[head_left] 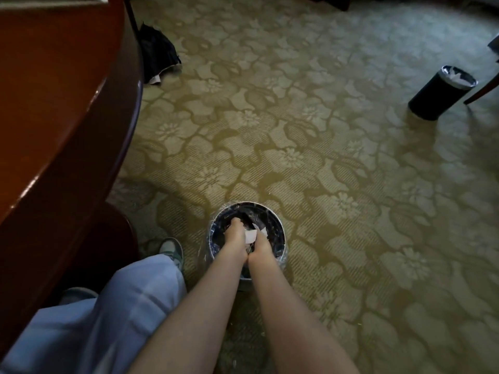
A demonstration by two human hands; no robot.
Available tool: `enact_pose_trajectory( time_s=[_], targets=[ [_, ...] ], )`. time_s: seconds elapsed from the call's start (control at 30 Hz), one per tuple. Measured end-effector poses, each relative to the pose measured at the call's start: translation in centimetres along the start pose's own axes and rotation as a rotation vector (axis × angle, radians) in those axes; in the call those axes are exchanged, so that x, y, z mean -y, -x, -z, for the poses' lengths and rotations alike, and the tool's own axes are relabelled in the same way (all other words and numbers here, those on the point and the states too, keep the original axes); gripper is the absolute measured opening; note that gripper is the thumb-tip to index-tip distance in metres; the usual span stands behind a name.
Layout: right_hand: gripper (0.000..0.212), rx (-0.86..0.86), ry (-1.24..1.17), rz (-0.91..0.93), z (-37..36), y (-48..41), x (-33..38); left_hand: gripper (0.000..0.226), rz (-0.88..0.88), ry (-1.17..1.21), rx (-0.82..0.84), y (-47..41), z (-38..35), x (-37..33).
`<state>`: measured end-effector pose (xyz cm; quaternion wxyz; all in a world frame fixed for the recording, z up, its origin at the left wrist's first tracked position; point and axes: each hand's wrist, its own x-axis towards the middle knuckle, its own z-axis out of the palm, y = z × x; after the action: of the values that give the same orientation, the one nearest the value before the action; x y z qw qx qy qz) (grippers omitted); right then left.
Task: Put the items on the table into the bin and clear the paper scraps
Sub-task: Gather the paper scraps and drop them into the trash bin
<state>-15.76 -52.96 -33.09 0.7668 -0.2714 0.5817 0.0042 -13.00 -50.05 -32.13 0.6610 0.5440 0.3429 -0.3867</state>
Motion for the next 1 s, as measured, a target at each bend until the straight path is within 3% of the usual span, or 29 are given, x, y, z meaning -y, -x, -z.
enact_pose_trajectory(
  time_s=[0.13,0.2,0.3,0.5,0.73,0.87,1.0],
  targets=[
    [0.021,0.02,-0.2,-0.174,0.2,-0.8,0.4,0.035,0.016,0.066,0.006,-0.2,0.2,0.0],
    [0.026,0.051,-0.219,-0.22,0.5,-1.4,0.6,0.029,0.042,0.097,0.008,-0.3,0.3,0.0],
    [0.023,0.055,-0.255,-0.255,0.9,-1.9,0.7,0.038,0.048,0.074,0.018,-0.3,0.5,0.0],
    [0.045,0.051,-0.249,-0.18,1.4,-1.5,0.9,0.045,-0.006,-0.056,0.044,-0.2,0.8,-0.1],
    [0.039,-0.022,-0.101,0.007,2.0,-0.1,1.4,0.047,-0.113,-0.137,0.092,1.7,1.1,-0.9],
    [0.016,0.01,-0.129,0.058,2.2,1.7,2.1,0.048,-0.182,-0.134,0.148,3.9,1.5,-2.1],
    [0.029,0.049,-0.127,0.14,2.0,3.7,3.3,0.048,-0.287,-0.194,0.146,6.6,2.0,-4.0]
  ],
)
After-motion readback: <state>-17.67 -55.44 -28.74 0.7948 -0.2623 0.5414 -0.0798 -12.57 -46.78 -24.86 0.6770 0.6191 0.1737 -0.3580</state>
